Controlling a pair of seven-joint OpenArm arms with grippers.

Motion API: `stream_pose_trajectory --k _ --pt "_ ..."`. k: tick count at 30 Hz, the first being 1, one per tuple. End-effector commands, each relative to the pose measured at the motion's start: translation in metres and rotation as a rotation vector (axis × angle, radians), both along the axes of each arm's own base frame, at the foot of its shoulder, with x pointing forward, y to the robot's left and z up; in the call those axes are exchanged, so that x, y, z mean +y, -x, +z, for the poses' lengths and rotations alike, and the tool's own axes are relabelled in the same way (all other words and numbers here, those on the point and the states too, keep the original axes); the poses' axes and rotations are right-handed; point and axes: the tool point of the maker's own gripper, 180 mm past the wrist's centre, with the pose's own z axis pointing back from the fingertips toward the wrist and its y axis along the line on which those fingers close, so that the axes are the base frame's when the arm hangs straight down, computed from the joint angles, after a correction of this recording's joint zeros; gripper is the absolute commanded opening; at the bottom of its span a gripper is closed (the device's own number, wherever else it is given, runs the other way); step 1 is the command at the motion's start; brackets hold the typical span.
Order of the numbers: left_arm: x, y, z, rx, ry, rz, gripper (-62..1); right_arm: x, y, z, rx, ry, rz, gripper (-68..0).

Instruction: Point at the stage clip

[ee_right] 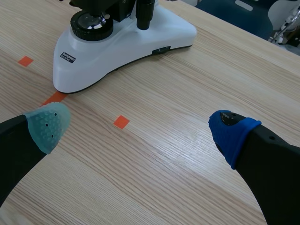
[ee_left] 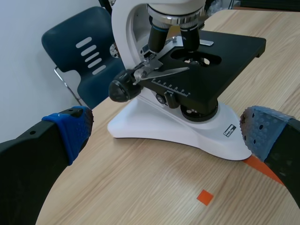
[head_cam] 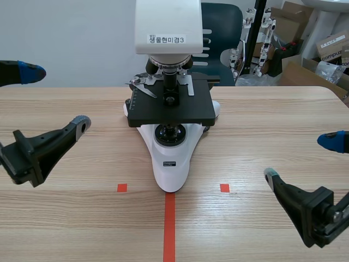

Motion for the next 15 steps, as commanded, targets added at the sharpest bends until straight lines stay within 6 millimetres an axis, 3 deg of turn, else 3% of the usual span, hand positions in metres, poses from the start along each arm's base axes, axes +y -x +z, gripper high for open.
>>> stream_pose_trajectory --k 1,5,10,15 --pt "0.000 -0.004 0.011 -0.028 0.026 0.024 1.4 0.001 -0.004 0.010 -0.037 -0.007 0.007 0.4" --pt "-0.009 -0.004 0.021 -0.040 0.042 0.041 1.4 0.001 -0.004 0.010 -0.037 -0.007 0.007 0.4" --pt "-0.023 0.000 0.015 -0.052 -0.017 0.050 1.4 0.001 -0.004 0.010 -0.037 -0.007 0.007 0.4" --pt "-0.024 -0.007 0.010 -0.073 -0.070 0.119 1.4 0.001 -0.004 0.010 -0.037 -0.007 0.007 0.4"
